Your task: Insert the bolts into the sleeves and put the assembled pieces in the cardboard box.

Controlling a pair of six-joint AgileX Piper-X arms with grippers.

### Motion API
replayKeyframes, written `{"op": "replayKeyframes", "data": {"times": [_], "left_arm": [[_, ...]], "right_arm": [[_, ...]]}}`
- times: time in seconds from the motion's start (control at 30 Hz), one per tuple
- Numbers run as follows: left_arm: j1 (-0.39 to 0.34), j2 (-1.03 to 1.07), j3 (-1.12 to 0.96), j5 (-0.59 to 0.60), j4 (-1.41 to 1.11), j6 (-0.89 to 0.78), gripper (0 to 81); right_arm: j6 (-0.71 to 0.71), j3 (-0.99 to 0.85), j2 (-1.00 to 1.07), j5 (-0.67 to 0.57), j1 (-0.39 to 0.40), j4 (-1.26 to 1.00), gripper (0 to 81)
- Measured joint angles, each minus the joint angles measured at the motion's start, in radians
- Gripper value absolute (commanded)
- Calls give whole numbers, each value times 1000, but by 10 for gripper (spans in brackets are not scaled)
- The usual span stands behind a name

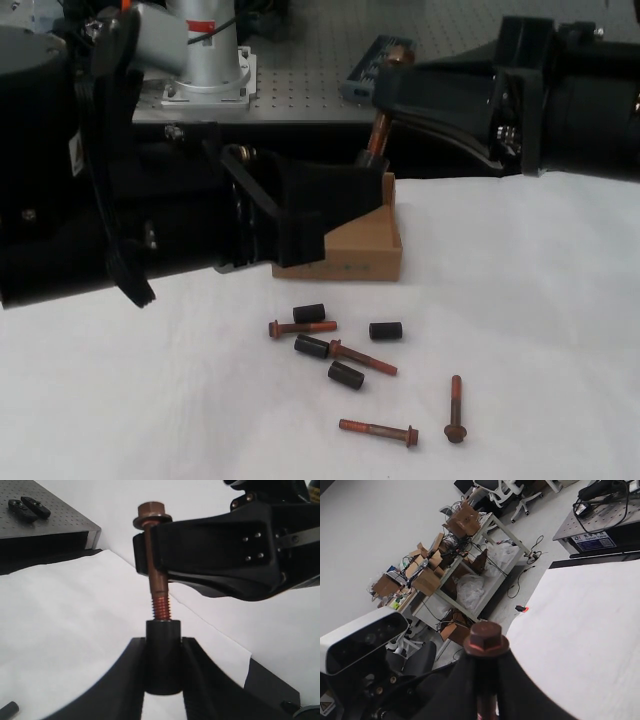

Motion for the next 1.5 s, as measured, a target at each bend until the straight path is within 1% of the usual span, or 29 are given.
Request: {"op": "replayKeyframes", "data": {"times": [0.7,0.8,0.87,1.0,1.27,1.3,1.33,1.37,1.43,1.5], "left_arm": [[0,0,10,-3,-36,-5,6],[0,0,10,-3,-36,-5,6],[0,0,10,-6,-42,-5,6],[-1,-2,11,-22,-60,-8,6],[-1,-2,13,-22,-59,-8,6],[-1,-2,13,-22,-59,-8,6],[-1,-2,13,-22,-59,-8,6],[-1,-2,13,-22,-59,-8,6],[-1,-2,13,-22,-59,-6,6],[-1,1,13,-26,-54,-6,6]], "right_arm": [[7,-10,-4,-42,0,41,26],[-17,-10,-4,-50,2,55,26],[-42,-10,-4,-68,17,88,26],[-79,-12,-7,-56,29,118,26],[-81,-12,-7,-51,29,119,23],[-81,-12,-7,-51,29,119,5],[-81,-12,-7,-51,29,119,33],[-81,-12,-7,-51,29,121,94],[-81,-12,-7,-56,35,120,281],[-63,-15,-9,-55,42,120,431]]}}
